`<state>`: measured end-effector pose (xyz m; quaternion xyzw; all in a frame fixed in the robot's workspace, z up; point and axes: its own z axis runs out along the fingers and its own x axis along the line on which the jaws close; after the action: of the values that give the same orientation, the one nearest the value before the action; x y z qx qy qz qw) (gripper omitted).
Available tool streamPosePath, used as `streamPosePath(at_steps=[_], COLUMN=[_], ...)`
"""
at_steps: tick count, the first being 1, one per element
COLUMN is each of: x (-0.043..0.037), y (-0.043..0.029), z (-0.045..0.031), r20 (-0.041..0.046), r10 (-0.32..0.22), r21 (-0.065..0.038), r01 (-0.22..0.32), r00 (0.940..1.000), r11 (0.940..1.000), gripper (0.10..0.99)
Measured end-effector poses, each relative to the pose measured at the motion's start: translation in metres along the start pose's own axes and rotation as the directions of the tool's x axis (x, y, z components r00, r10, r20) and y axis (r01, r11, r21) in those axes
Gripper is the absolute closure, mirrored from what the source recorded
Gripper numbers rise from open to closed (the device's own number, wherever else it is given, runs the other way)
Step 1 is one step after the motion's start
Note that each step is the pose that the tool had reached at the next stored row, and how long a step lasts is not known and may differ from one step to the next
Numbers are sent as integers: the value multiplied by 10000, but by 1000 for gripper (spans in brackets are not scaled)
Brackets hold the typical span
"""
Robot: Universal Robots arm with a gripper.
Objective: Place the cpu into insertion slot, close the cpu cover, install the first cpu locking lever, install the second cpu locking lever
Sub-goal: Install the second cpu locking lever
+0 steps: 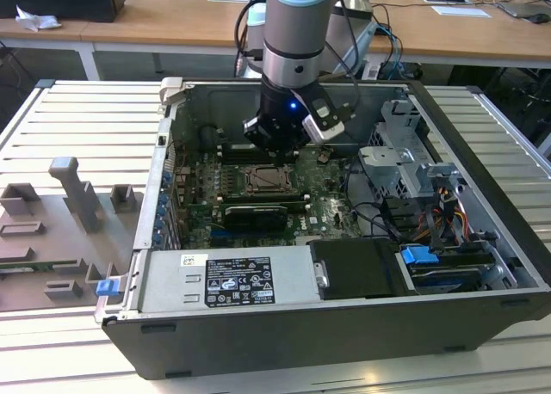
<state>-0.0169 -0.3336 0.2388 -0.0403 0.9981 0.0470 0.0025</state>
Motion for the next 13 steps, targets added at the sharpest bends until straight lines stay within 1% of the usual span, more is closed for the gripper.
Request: streamPosePath(at_steps=[4, 7, 9, 13], x=[10, 14, 16, 17], y=[-124, -179, -198, -212], z=[-12, -17, -19, -20], r20=[0, -10, -35, -59], r10=[-1, 0, 3, 6], r21=[-1, -17, -26, -32], r01=[1, 0, -3, -7], r00=[10000, 10000, 10000, 10000], r11=[10000, 10000, 10000, 10000], gripper=[980, 980, 980, 980])
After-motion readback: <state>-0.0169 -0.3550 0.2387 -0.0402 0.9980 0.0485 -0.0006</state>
